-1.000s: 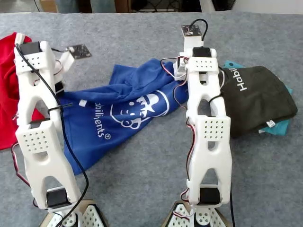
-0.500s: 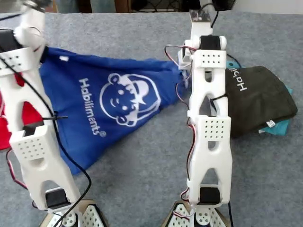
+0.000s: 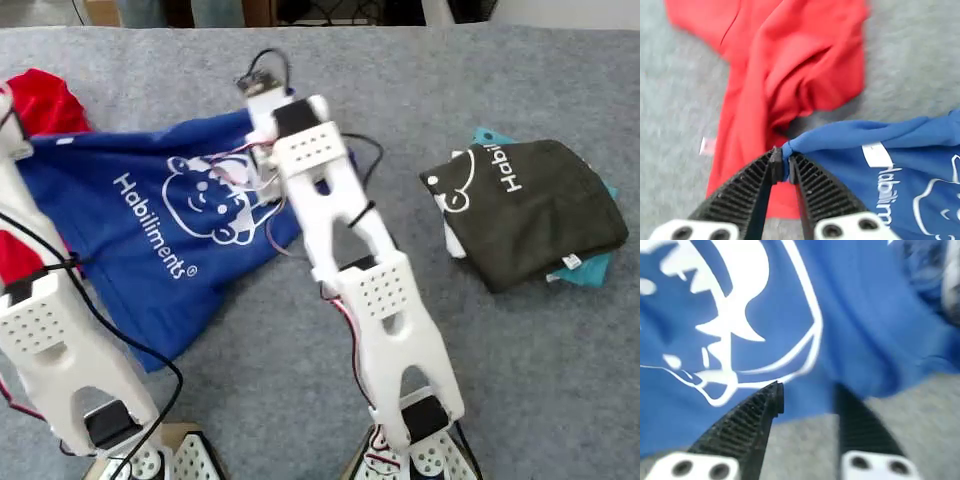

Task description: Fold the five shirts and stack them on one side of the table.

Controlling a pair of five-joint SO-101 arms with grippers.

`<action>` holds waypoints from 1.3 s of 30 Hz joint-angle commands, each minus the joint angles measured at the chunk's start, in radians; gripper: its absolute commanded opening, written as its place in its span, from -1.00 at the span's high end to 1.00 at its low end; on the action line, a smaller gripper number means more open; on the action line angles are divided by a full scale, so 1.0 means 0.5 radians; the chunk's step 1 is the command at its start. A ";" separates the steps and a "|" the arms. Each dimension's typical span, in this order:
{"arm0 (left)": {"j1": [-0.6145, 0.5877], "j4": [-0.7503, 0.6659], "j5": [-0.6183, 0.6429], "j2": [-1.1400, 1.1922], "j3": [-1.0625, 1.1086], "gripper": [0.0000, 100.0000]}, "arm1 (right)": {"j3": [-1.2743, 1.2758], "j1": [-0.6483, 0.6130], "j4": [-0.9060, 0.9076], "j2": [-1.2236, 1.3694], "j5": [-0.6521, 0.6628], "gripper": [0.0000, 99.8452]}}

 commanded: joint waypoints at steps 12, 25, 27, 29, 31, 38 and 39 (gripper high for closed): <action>-0.075 0.000 -0.107 -0.104 0.327 0.94 | -0.330 -0.021 0.178 0.339 0.061 0.97; -0.161 0.003 -0.638 -0.120 0.796 0.94 | 2.214 0.160 0.172 -1.382 0.451 0.97; -0.158 0.003 -0.694 -0.120 0.876 0.94 | 2.552 0.166 0.172 -1.732 0.651 0.97; -0.152 -0.003 -0.736 -0.110 0.947 0.94 | 2.883 0.132 0.172 -2.073 0.862 0.97; -0.152 -0.068 -0.740 -0.107 1.026 0.94 | 3.193 0.068 0.172 -2.407 1.086 0.97; -0.155 -0.322 -0.736 -0.123 1.336 0.94 | 3.589 -0.157 0.175 -3.362 1.513 0.95; -0.155 -0.368 -0.730 -0.123 1.379 0.94 | 3.537 -0.157 0.172 -3.432 1.507 0.91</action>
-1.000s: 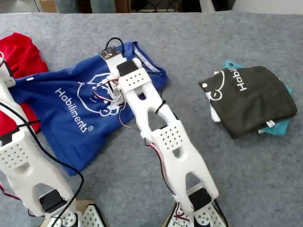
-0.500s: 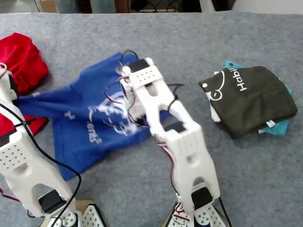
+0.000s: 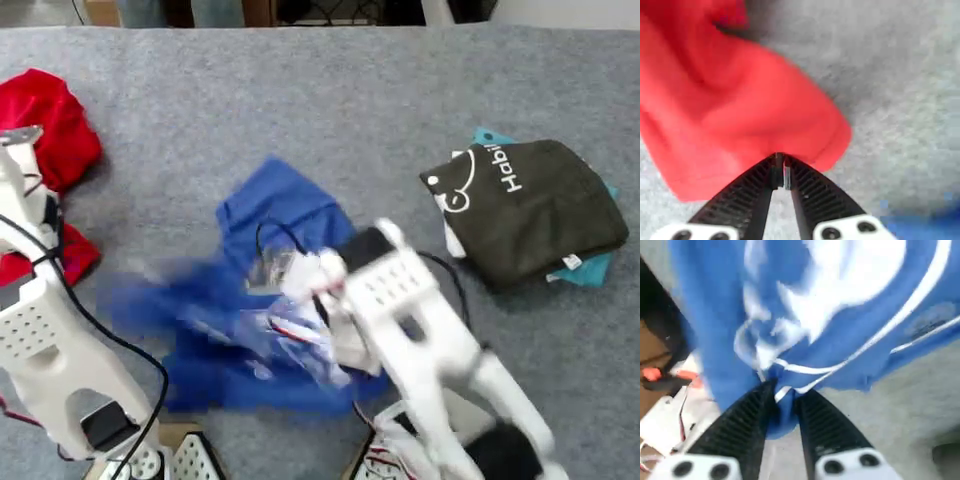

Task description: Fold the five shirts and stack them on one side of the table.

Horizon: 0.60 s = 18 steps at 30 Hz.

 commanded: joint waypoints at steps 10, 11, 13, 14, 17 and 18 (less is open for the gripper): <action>-0.032 -0.841 0.224 -0.123 0.517 0.94 | -1.014 0.325 0.028 -0.173 -0.147 0.51; -0.032 -0.853 0.221 -0.123 0.517 0.94 | -1.042 0.325 0.028 -0.112 -0.147 0.51; -0.038 -0.859 0.221 -0.120 0.499 0.94 | -1.042 0.325 0.028 0.005 -0.147 0.51; -0.038 -0.865 0.221 -0.120 0.499 0.94 | -1.042 0.334 0.028 0.057 -0.141 0.51; -0.032 -0.865 0.224 -0.117 0.499 0.94 | -1.069 0.347 0.028 0.137 -0.132 0.51; -0.032 -0.868 0.227 -0.107 0.496 0.94 | -1.097 0.371 0.025 0.149 -0.114 0.51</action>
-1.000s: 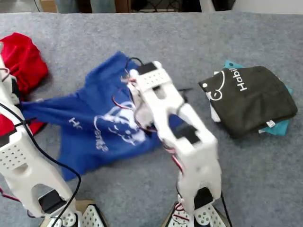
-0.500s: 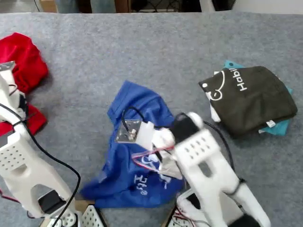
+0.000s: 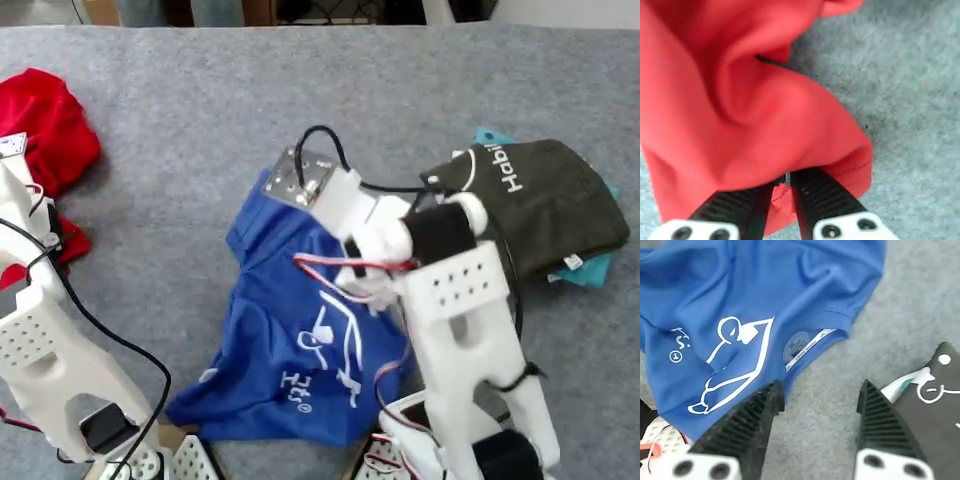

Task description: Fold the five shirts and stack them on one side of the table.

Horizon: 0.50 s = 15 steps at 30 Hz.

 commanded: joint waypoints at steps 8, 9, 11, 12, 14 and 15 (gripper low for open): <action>0.008 -0.071 0.089 -0.037 -0.011 0.94 | -0.603 0.055 -0.614 0.858 -0.110 0.52; 0.008 -0.086 0.089 -0.037 -0.008 0.94 | -0.756 0.031 -0.626 1.073 -0.126 0.55; 0.008 -0.092 0.092 -0.037 -0.008 0.94 | -1.171 -0.003 -0.577 1.521 -0.129 0.62; 0.008 -0.092 0.092 -0.037 -0.008 0.94 | -1.398 -0.015 -0.543 1.741 -0.117 0.65; 0.014 -0.098 0.092 -0.037 0.014 0.94 | -1.904 -0.021 -0.488 2.168 -0.049 0.65; 0.020 -0.104 0.092 -0.037 0.023 0.94 | -2.150 -0.025 -0.470 2.368 -0.034 0.66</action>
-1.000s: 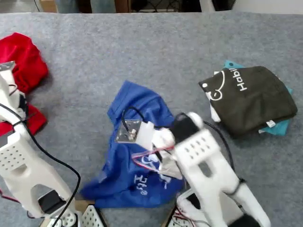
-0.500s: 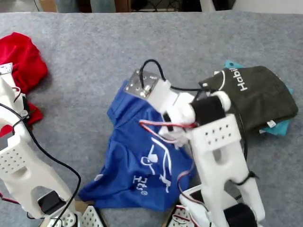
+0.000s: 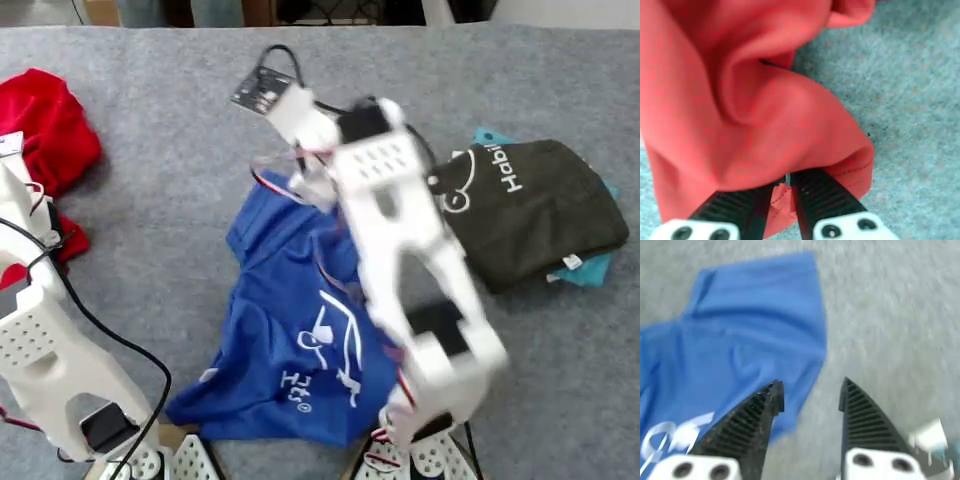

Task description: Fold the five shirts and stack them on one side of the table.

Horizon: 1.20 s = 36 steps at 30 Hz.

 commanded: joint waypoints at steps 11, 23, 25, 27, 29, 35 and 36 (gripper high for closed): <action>0.020 -0.086 0.012 -0.052 0.048 0.94 | -2.432 -0.157 0.368 1.861 0.132 0.65; 0.023 -0.086 0.009 -0.049 0.048 0.94 | -2.288 -0.166 0.209 1.781 0.417 0.65; 0.023 -0.086 0.009 -0.049 0.048 0.94 | -2.208 -0.166 0.147 1.784 0.463 0.65; 0.023 -0.086 0.009 -0.046 0.048 0.94 | -2.156 -0.181 0.101 1.781 0.503 0.65; 0.023 -0.086 0.009 -0.046 0.048 0.94 | -2.137 -0.209 0.071 1.781 0.549 0.65; 0.023 -0.086 0.006 -0.043 0.048 0.94 | -2.134 -0.233 -0.037 1.797 0.583 0.65; 0.023 -0.086 0.006 -0.043 0.048 0.94 | -2.128 -0.233 -0.052 1.800 0.586 0.65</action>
